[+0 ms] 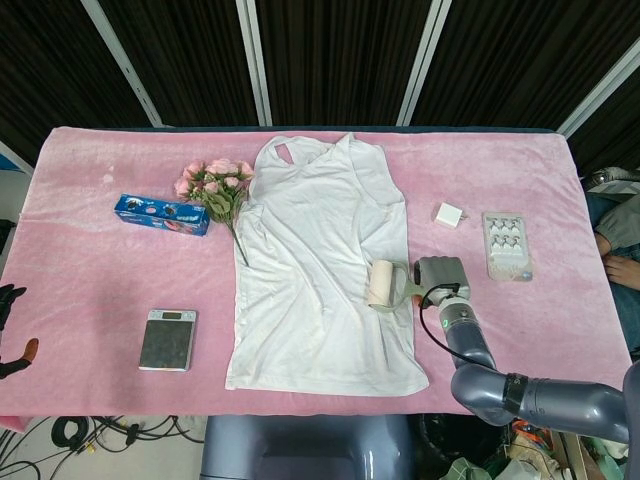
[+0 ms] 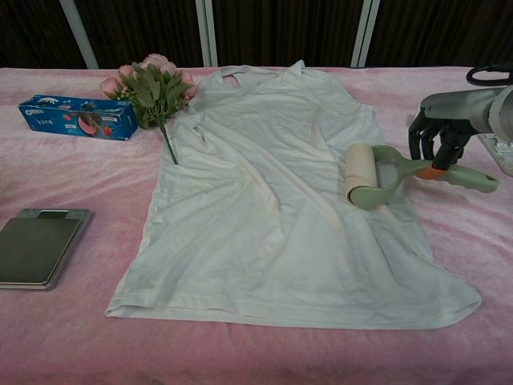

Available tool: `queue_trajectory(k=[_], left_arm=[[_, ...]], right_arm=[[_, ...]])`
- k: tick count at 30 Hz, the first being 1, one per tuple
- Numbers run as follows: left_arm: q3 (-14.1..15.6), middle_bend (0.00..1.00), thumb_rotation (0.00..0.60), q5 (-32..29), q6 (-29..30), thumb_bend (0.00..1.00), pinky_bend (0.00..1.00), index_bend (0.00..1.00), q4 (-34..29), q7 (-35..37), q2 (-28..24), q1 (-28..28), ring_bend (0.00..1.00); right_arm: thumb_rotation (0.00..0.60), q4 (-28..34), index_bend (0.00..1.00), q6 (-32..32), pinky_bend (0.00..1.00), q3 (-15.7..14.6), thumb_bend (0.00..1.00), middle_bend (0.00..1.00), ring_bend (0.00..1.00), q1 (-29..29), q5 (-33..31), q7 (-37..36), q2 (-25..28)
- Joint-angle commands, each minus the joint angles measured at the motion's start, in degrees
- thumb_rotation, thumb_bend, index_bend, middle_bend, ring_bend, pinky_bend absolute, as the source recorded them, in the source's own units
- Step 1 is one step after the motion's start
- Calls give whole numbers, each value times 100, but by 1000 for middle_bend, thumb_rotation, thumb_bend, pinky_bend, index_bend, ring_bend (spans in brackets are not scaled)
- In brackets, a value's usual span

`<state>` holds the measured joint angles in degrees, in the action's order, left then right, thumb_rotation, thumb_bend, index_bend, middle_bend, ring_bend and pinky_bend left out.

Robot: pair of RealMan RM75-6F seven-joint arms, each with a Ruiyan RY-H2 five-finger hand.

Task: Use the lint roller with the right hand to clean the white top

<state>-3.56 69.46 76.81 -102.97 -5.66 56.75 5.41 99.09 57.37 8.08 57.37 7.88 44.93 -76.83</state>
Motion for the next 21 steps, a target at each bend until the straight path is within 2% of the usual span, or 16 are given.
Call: queue_trajectory(k=[1, 12, 21], left_arm=[[-3, 60, 600, -2, 1, 393, 39, 116, -3, 5, 0, 0, 40], [-10, 60, 600, -10, -42, 393, 39, 116, 4, 36, -14, 20, 40], [-5, 60, 600, -2, -56, 392, 39, 116, 22, 46, -17, 27, 40]], right_arm=[[600, -43, 722, -75, 414, 37, 616, 595, 593, 49, 43, -22, -63], [600, -348, 723, 7, 414, 344, 616, 596, 594, 650, -255, 284, -666], [600, -629, 723, 117, 414, 673, 616, 596, 593, 1239, -743, 656, -1183]])
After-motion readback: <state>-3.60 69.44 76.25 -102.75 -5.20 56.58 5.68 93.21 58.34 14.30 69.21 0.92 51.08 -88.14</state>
